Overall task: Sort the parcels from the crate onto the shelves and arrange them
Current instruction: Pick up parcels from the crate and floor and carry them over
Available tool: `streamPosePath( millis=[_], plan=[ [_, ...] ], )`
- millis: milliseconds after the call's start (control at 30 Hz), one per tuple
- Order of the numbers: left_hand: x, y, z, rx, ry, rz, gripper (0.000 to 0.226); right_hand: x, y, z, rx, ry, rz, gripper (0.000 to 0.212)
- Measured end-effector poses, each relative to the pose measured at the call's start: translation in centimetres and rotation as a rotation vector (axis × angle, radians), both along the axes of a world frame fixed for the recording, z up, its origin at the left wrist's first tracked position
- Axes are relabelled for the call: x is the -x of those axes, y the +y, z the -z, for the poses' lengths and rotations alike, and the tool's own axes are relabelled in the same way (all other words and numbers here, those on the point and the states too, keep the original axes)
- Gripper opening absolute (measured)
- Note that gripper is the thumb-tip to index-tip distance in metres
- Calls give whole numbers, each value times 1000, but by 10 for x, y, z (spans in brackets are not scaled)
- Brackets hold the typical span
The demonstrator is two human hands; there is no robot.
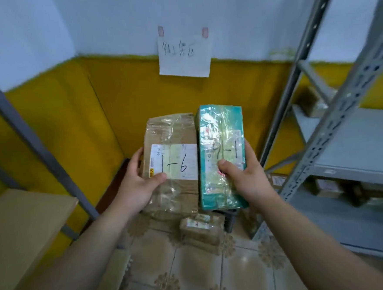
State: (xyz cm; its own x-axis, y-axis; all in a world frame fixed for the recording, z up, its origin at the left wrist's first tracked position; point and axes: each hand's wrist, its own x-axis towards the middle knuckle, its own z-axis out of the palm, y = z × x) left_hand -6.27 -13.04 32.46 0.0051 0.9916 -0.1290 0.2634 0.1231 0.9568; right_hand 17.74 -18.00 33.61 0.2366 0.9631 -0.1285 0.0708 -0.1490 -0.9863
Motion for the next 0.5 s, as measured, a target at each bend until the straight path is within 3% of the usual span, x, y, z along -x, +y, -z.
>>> streamPosePath(
  millis=[67,233,500],
  plan=[
    [-5,-13,-28,-81,-9,37,86,-1,-24,-26,-88,1,63,71],
    [2,-57,-78,-236,-54,123,86,17,-92,-70,-190,-68,192,76],
    [-7,-123,-113,-277,-99,306,88,20,-191,-103,-225,-174,337,88]
  ],
)
